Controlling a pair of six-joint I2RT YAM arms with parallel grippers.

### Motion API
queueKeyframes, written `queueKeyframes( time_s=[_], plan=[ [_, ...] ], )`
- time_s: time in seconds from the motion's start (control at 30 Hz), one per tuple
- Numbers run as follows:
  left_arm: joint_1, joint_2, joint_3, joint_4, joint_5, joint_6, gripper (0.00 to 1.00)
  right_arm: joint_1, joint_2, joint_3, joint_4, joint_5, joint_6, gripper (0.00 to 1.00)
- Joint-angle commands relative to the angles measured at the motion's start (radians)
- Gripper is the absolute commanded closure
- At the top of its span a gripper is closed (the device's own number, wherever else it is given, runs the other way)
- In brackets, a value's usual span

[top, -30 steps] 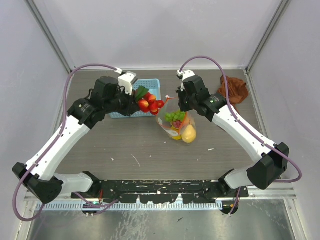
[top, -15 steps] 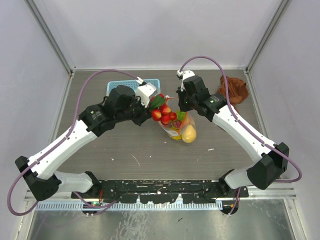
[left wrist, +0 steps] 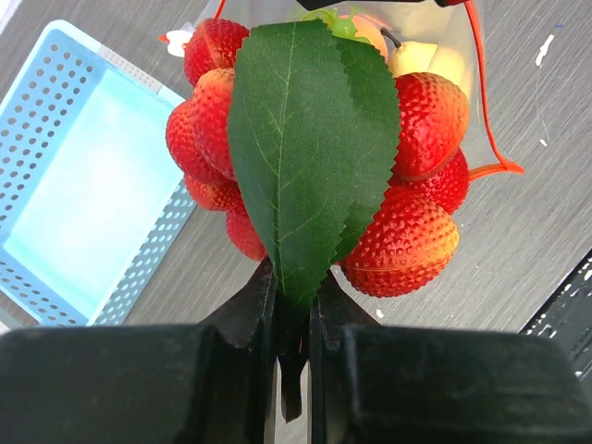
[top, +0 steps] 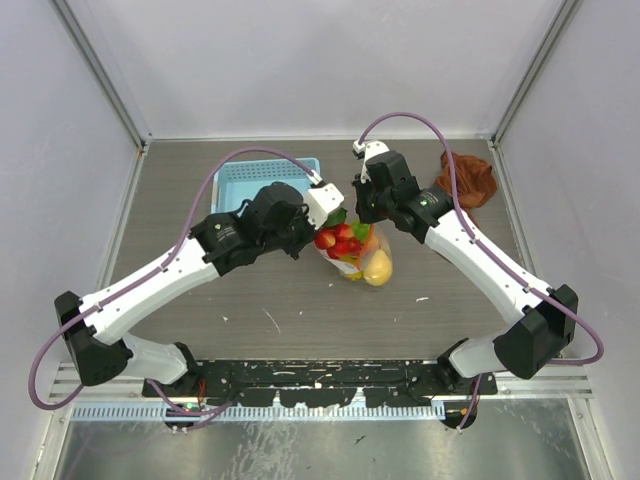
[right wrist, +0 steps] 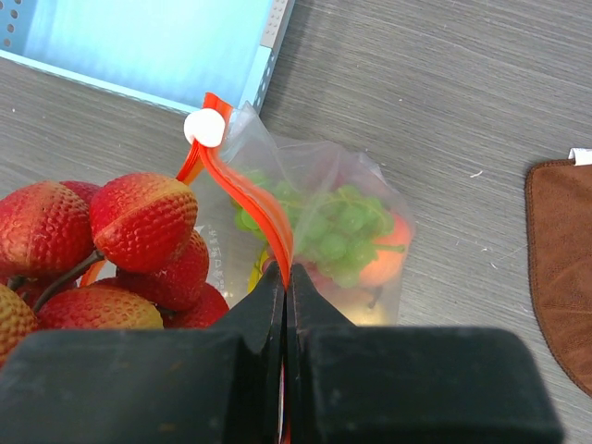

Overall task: Place the food in the zip-top bag and seal the zipper
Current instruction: Place the fake fruit in the zipper food storage bag.

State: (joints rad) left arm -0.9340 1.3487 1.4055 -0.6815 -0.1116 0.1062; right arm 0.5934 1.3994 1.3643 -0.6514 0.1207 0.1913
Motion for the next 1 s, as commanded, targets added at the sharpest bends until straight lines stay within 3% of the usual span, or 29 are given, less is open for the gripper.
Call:
queueKeyframes(
  time_s=[0.0, 0.17, 0.97],
  plan=[
    [-0.024, -0.007, 0.068, 0.092, -0.074, 0.048, 1.0, -0.001, -0.008, 0.012, 0.059, -0.009, 0.014, 1.0],
    [-0.026, -0.008, 0.073, 0.124, -0.123, 0.044, 1.0, -0.002, -0.008, 0.01, 0.061, -0.011, 0.014, 1.0],
    [-0.08, 0.007, -0.009, 0.134, -0.003, 0.142, 1.0, -0.001, -0.023, 0.005, 0.068, -0.033, 0.018, 1.0]
  ],
)
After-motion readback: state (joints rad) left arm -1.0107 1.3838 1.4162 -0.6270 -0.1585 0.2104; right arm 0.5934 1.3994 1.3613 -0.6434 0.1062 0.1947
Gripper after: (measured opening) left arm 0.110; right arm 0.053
